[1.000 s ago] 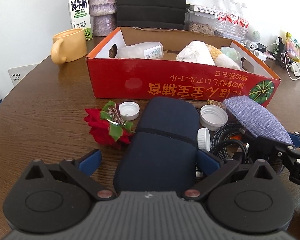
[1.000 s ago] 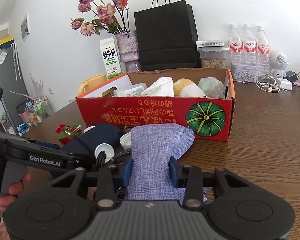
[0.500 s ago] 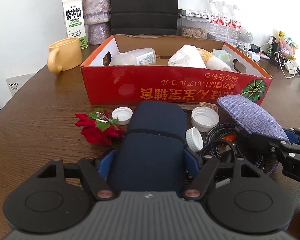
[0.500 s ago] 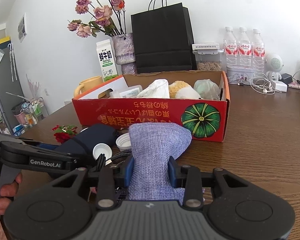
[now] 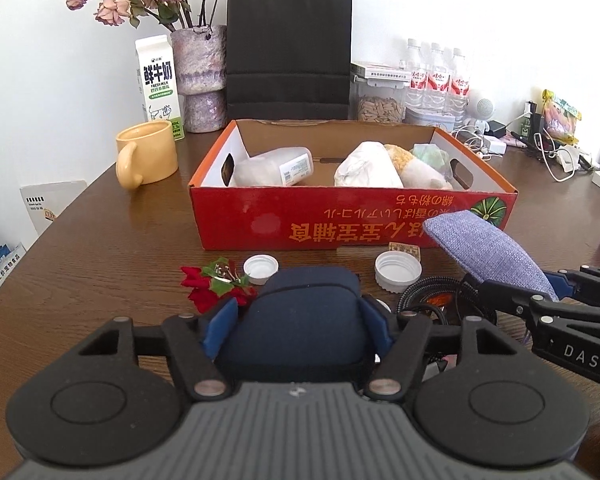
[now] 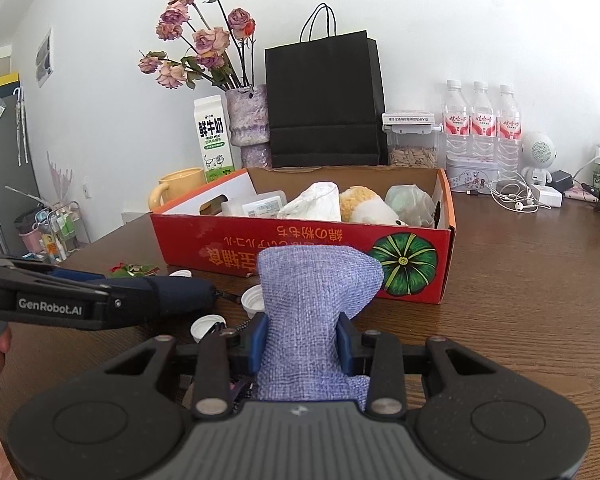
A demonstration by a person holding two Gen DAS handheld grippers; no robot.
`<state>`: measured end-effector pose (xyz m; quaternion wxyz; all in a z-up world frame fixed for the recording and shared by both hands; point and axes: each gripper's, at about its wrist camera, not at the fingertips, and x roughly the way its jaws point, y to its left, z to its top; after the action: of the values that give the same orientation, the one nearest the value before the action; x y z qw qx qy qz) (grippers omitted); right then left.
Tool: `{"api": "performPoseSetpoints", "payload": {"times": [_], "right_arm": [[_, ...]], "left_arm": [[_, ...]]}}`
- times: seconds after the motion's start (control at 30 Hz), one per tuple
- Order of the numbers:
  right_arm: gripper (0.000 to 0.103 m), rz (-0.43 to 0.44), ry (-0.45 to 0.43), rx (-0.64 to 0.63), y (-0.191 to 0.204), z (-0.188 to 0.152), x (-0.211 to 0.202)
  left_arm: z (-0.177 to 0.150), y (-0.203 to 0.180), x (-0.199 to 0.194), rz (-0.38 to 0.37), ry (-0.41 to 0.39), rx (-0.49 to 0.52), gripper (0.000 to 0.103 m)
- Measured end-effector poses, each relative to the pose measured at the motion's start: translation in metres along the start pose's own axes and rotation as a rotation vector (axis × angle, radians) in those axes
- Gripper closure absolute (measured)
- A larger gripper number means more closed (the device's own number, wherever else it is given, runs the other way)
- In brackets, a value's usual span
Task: Organize objects
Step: 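Grasp the purple cloth pouch with right tool while left grasps the navy case, then carry navy case and purple pouch into the cardboard box, then open both tools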
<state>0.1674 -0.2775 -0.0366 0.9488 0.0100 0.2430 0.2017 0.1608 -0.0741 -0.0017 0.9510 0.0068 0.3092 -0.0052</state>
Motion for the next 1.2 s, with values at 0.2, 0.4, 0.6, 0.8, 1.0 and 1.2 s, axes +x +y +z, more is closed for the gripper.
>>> {"api": "performPoseSetpoints", "payload": {"times": [0.2, 0.4, 0.6, 0.8, 1.0, 1.2], "right_arm": [[0.069, 0.005, -0.015, -0.022, 0.014, 0.006, -0.005], [0.069, 0.008, -0.029, -0.044, 0.027, 0.01, -0.011], [0.069, 0.004, -0.026, -0.047, 0.033, 0.007, -0.015], [0.069, -0.006, -0.012, -0.039, 0.03, 0.002, -0.016], [0.069, -0.003, -0.004, -0.031, 0.028, 0.0, -0.011], [0.069, -0.005, 0.003, -0.024, 0.025, -0.001, -0.008]], "left_arm": [[0.004, 0.006, -0.016, -0.007, -0.045, -0.004, 0.037], [0.0, 0.016, -0.023, -0.068, -0.036, -0.032, 0.092], [-0.022, 0.026, -0.008, -0.062, 0.05, -0.052, 0.049], [-0.022, 0.036, -0.01, -0.01, 0.024, -0.059, 0.007], [-0.019, 0.037, 0.015, 0.051, 0.091, -0.066, 0.003], [-0.025, 0.033, 0.036, 0.067, 0.157, -0.07, 0.003]]}}
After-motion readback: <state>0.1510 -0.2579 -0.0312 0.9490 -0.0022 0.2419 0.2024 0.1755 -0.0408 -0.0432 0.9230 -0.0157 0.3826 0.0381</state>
